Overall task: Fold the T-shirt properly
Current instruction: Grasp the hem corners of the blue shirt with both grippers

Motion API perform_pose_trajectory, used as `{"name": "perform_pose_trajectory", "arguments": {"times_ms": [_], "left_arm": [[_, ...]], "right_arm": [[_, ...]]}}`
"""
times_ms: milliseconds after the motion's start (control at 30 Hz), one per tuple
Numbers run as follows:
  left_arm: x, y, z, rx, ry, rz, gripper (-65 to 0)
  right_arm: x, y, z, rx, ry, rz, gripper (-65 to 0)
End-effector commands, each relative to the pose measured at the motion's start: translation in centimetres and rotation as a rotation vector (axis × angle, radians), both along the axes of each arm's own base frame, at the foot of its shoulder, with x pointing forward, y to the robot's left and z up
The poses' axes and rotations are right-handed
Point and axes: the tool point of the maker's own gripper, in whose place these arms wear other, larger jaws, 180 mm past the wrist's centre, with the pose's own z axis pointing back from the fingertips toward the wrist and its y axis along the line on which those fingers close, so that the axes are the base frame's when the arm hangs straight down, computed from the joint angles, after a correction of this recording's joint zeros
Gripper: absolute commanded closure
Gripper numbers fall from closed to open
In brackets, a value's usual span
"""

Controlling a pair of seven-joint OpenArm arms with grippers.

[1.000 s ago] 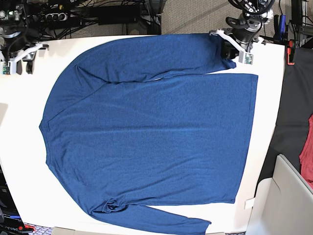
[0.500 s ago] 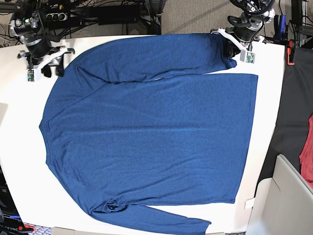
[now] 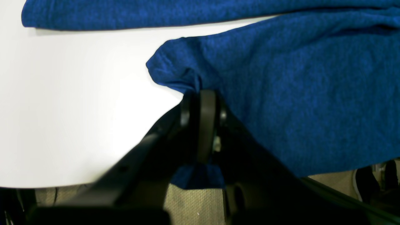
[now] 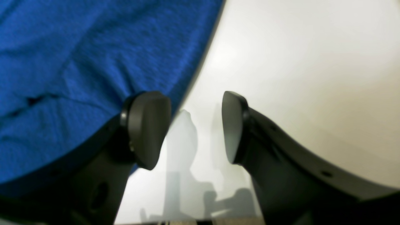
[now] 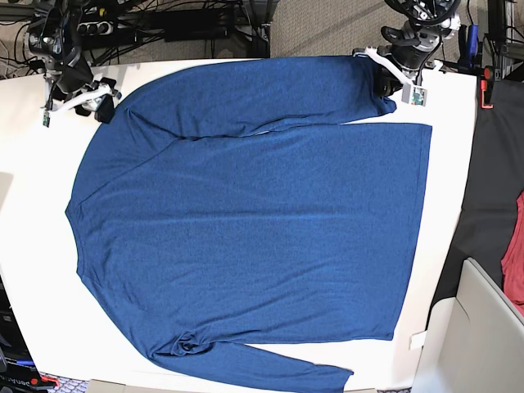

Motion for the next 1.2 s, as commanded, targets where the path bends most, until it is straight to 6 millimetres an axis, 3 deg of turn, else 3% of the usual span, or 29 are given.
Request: {"name": "perform_pose_trajectory", "arguments": {"times_ms": [0,333,433,567,600,667,767,933,1167], "left_arm": [[-0.5,0.3,0.1,0.022,0.021,-0.004,0.0],[-0.3,0.3,0.4,0.026,0.012,-0.009,0.0],[-0.3,0.3,0.4,0.026,0.012,-0.009,0.0],[-0.2,0.3,0.6,0.027,0.008,-0.01,0.0],[-0.1,0.3,0.7,0.028,0.002,-0.012,0.0],[0.2,0.2,1.3,0.031,-0.016,-0.018,0.0],[0.7,0.0,2.3,0.037,-0.043,-0.028,0.0],[0.0,-0.4,3.4,0.045,-0.057,-0.044,0.0],[0.7,1.3,5.2,0.099,-0.117,-0.048,0.0]], "right_arm": [[1.1,-0.3,1.2,-0.007,-0.052,0.002,-31.2],[1.9,-0.5,-2.2,0.074,0.002,-0.069,-30.3],[2.4,-0.1,-2.3,0.09,-0.006,-0.077,-21.3],[2.3,0.1,-2.3,0.096,-0.008,-0.078,-1.7],[2.2,0.1,-2.3,0.095,-0.007,-0.077,0.0],[1.9,-0.1,-1.8,0.078,-0.012,-0.068,0.0],[1.1,-1.3,0.6,0.02,-0.057,-0.078,0.0],[-0.6,-3.3,3.5,-0.074,-0.086,-0.084,0.0],[-1.1,-5.1,5.8,-0.062,-0.152,-0.141,0.0]]}}
